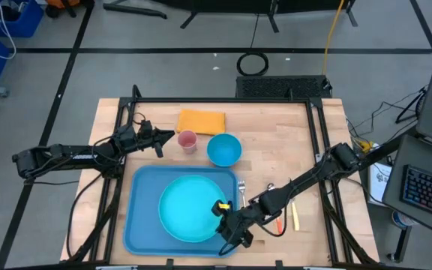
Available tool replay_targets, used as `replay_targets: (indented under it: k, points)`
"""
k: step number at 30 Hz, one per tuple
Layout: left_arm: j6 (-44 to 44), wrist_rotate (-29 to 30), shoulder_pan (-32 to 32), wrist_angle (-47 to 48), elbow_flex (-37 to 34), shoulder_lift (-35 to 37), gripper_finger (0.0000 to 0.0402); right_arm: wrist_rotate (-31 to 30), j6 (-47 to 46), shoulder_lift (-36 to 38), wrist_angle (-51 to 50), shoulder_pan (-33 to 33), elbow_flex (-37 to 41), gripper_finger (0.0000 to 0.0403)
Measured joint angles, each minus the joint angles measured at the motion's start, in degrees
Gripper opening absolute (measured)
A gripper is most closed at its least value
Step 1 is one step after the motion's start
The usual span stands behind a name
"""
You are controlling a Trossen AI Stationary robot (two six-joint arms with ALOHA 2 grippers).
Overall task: Set up tray
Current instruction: Put the green plate on top of the blue tray
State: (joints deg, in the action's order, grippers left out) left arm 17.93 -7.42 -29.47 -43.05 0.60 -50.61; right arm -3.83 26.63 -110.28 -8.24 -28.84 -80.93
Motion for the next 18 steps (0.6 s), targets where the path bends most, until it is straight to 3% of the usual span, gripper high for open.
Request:
replay_targets:
  k: [18]
  points:
    - [0.0,0.0,0.0,0.0,0.0,0.0,0.0042,11.8,1.4,-2.7,-0.1,5.0,-1.3,0.0]
